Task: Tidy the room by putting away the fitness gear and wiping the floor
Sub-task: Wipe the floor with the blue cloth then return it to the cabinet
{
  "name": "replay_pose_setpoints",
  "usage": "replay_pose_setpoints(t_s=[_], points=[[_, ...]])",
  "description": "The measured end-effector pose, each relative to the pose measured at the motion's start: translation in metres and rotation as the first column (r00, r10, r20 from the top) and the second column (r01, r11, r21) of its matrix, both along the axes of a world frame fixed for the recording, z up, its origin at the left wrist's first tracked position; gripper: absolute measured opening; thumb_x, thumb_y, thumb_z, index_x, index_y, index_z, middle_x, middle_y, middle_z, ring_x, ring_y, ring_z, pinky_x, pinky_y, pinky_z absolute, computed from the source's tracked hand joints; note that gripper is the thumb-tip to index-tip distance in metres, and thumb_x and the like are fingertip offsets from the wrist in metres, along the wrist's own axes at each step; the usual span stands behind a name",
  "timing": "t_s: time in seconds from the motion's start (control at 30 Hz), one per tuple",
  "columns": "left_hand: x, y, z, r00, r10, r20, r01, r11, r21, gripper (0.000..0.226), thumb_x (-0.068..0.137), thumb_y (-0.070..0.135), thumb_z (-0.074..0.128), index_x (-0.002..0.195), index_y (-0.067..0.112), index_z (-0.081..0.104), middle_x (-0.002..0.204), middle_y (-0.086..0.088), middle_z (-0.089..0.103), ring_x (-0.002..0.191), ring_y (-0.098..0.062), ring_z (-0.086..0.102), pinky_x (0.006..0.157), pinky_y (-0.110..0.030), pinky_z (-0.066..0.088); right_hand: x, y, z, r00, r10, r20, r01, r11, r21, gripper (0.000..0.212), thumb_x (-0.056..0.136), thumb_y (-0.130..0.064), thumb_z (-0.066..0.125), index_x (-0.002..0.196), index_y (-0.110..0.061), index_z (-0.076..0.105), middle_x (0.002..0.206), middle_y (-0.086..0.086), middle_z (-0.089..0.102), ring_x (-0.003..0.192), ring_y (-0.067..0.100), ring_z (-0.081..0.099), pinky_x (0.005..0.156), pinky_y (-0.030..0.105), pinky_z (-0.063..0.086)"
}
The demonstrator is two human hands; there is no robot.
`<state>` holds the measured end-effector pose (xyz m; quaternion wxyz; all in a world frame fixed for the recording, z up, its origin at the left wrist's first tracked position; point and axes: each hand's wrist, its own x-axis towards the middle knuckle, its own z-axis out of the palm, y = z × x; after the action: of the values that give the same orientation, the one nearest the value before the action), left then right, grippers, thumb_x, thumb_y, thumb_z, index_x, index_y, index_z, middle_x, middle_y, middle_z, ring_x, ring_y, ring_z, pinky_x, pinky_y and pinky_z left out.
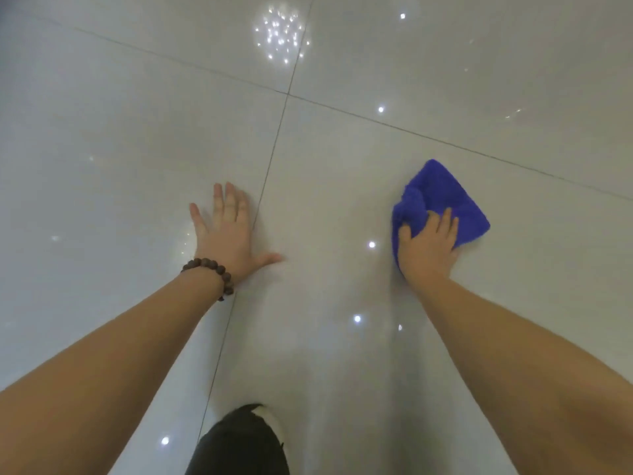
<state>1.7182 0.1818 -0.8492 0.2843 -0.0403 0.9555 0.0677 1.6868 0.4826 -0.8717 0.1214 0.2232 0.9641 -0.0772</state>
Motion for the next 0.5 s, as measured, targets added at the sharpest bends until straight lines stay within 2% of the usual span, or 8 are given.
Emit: replay_pose_setpoints(t_s=[0.07, 0.1, 0.13, 0.2, 0.27, 0.37, 0.43, 0.5], points=[[0.022, 0.035, 0.002, 0.996, -0.086, 0.001, 0.086, 0.994, 0.063, 0.133, 0.066, 0.086, 0.046, 0.147, 0.002, -0.020, 0.157, -0.015, -0.022, 0.144, -0.028, -0.023, 0.114, -0.059, -0.007, 0.030, -0.010, -0.004, 0.995, -0.096, -0.019, 0.096, 0.995, 0.006, 0.056, 0.091, -0.042, 0.046, 0.139, -0.013, 0.039, 0.159, 0.006, 0.015, 0.147, 0.025, 0.010, 0.109, 0.051, 0.024], [0.033, 0.054, 0.001, 0.992, -0.124, 0.017, 0.122, 0.989, 0.086, 0.134, 0.067, 0.084, 0.048, 0.146, 0.002, -0.022, 0.156, -0.015, -0.024, 0.144, -0.029, -0.024, 0.115, -0.058, -0.007, 0.045, -0.025, -0.008, 0.998, -0.022, -0.066, 0.022, 1.000, -0.007, 0.056, 0.088, -0.043, 0.047, 0.136, -0.014, 0.044, 0.158, 0.006, 0.019, 0.146, 0.025, 0.014, 0.107, 0.052, 0.025], [0.044, 0.070, -0.001, 0.988, -0.153, 0.027, 0.150, 0.984, 0.100, 0.135, 0.067, 0.083, 0.051, 0.146, 0.003, -0.024, 0.156, -0.016, -0.026, 0.143, -0.029, -0.026, 0.116, -0.057, -0.007, 0.060, -0.044, -0.010, 0.986, 0.126, -0.104, -0.131, 0.990, -0.041, 0.056, 0.083, -0.045, 0.048, 0.130, -0.015, 0.050, 0.156, 0.006, 0.025, 0.145, 0.025, 0.018, 0.106, 0.053, 0.027], [0.062, 0.094, -0.009, 0.983, -0.184, 0.023, 0.181, 0.977, 0.114, 0.138, 0.064, 0.083, 0.055, 0.146, 0.005, -0.024, 0.155, -0.018, -0.027, 0.142, -0.030, -0.027, 0.115, -0.059, -0.007, 0.086, -0.068, -0.015, 0.862, 0.485, -0.150, -0.499, 0.864, -0.073, 0.053, 0.076, -0.050, 0.047, 0.117, -0.019, 0.057, 0.153, 0.004, 0.033, 0.144, 0.023, 0.024, 0.107, 0.054, 0.027], [0.073, 0.110, -0.010, 0.968, -0.247, 0.045, 0.241, 0.965, 0.105, 0.143, 0.058, 0.086, 0.055, 0.145, 0.006, -0.027, 0.154, -0.019, -0.028, 0.142, -0.032, -0.028, 0.113, -0.061, -0.010, 0.100, -0.050, -0.016, 0.786, 0.591, -0.183, -0.613, 0.784, -0.097, 0.049, 0.076, -0.052, 0.049, 0.112, -0.020, 0.058, 0.152, 0.002, 0.035, 0.143, 0.020, 0.025, 0.111, 0.054, 0.026], [0.083, 0.128, -0.008, 0.902, -0.429, 0.053, 0.428, 0.903, 0.031, 0.143, 0.058, 0.090, 0.048, 0.133, 0.004, -0.038, 0.152, -0.018, -0.032, 0.141, -0.031, -0.030, 0.112, -0.061, -0.011, 0.112, 0.027, -0.019, 0.880, 0.430, -0.203, -0.447, 0.894, -0.042, 0.053, 0.077, -0.053, 0.046, 0.115, -0.018, 0.058, 0.152, 0.003, 0.034, 0.143, 0.020, 0.026, 0.111, 0.050, 0.025], [0.083, 0.148, -0.005, 0.868, -0.491, 0.078, 0.491, 0.871, 0.021, 0.140, 0.059, 0.091, 0.046, 0.130, 0.005, -0.040, 0.151, -0.017, -0.035, 0.140, -0.031, -0.031, 0.111, -0.063, -0.009, 0.126, 0.090, -0.019, 0.973, 0.181, -0.146, -0.189, 0.981, -0.044, 0.060, 0.079, -0.052, 0.042, 0.128, -0.019, 0.051, 0.157, 0.000, 0.024, 0.146, 0.018, 0.016, 0.112, 0.048, 0.020], [0.081, 0.171, -0.004, 0.846, -0.526, 0.083, 0.526, 0.850, 0.032, 0.139, 0.058, 0.092, 0.044, 0.129, 0.009, -0.042, 0.150, -0.016, -0.037, 0.139, -0.031, -0.033, 0.111, -0.065, -0.007, 0.156, 0.149, -0.014, 0.987, -0.110, -0.118, 0.108, 0.994, -0.018, 0.064, 0.082, -0.050, 0.041, 0.138, -0.019, 0.042, 0.159, 0.000, 0.016, 0.147, 0.018, 0.010, 0.113, 0.048, 0.017]])
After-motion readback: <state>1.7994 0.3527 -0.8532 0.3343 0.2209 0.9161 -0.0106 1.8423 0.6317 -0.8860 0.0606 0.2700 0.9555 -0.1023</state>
